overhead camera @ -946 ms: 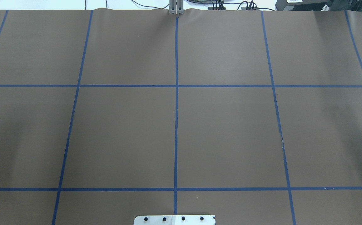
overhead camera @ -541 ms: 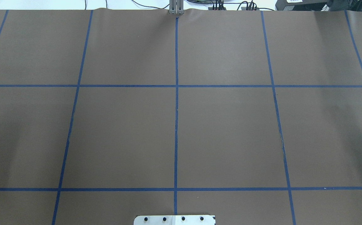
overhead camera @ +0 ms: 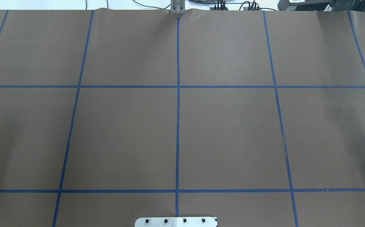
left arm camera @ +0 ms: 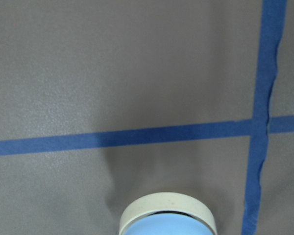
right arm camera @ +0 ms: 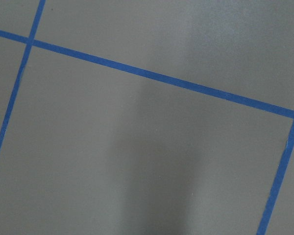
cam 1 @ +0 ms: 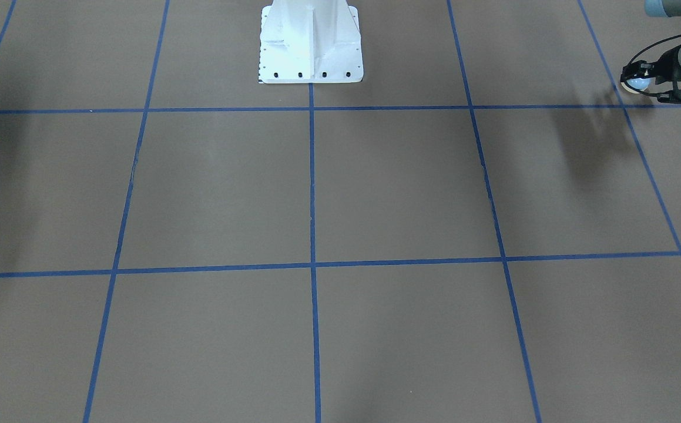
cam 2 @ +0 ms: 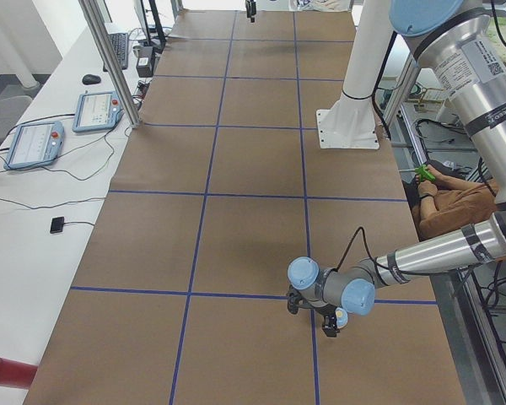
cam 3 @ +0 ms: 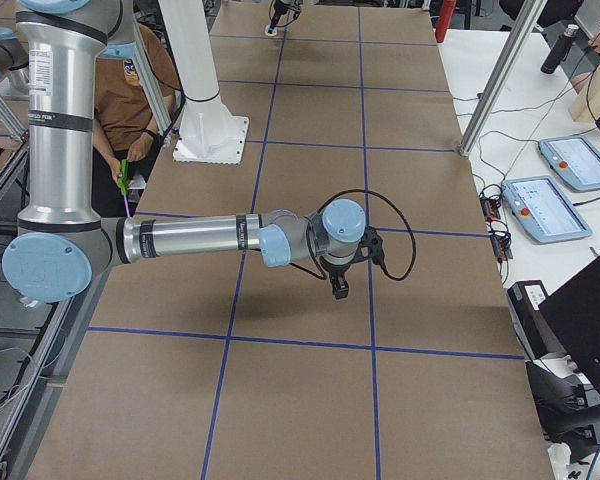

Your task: Place and press bell with both arms

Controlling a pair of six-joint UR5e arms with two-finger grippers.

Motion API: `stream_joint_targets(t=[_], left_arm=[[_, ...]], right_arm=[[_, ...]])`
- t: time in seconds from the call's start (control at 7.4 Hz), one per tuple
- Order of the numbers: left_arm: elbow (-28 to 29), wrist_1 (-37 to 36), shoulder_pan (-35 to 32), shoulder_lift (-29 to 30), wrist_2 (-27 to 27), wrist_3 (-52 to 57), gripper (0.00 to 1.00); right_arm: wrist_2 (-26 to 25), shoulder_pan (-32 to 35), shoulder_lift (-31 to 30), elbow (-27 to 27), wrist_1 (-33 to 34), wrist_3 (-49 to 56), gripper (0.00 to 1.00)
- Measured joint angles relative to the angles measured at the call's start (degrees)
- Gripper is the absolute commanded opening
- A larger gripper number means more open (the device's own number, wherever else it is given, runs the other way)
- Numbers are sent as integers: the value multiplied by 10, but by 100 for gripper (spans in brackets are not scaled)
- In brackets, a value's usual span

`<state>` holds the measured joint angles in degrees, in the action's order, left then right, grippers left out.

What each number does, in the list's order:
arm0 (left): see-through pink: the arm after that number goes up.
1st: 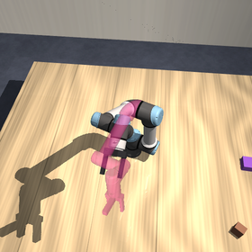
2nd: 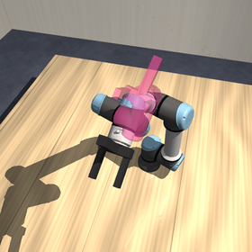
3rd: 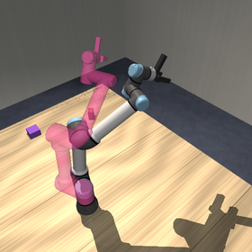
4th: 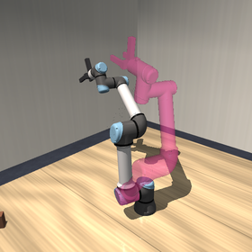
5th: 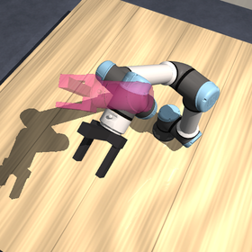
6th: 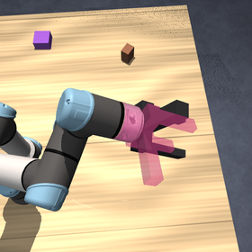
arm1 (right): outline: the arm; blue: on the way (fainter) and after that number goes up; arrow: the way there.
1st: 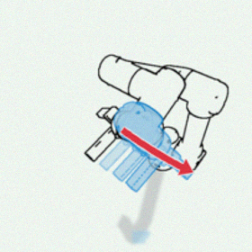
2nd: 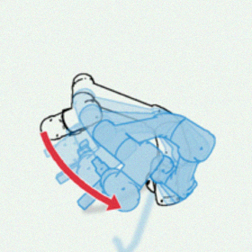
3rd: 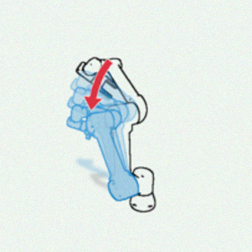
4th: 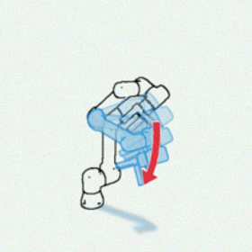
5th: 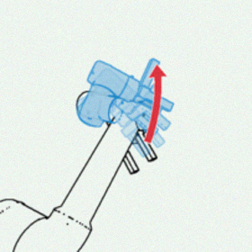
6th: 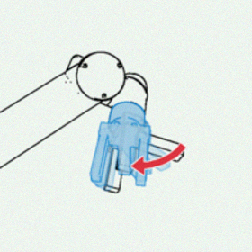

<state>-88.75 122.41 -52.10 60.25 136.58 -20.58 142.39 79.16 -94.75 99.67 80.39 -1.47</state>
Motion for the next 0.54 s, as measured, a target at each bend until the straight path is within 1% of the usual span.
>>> stream_joint_targets(t=[0.54], left_arm=[[7, -1, 17, 9, 0, -2, 99]], right_arm=[[0, -1, 0, -1, 0, 0, 100]])
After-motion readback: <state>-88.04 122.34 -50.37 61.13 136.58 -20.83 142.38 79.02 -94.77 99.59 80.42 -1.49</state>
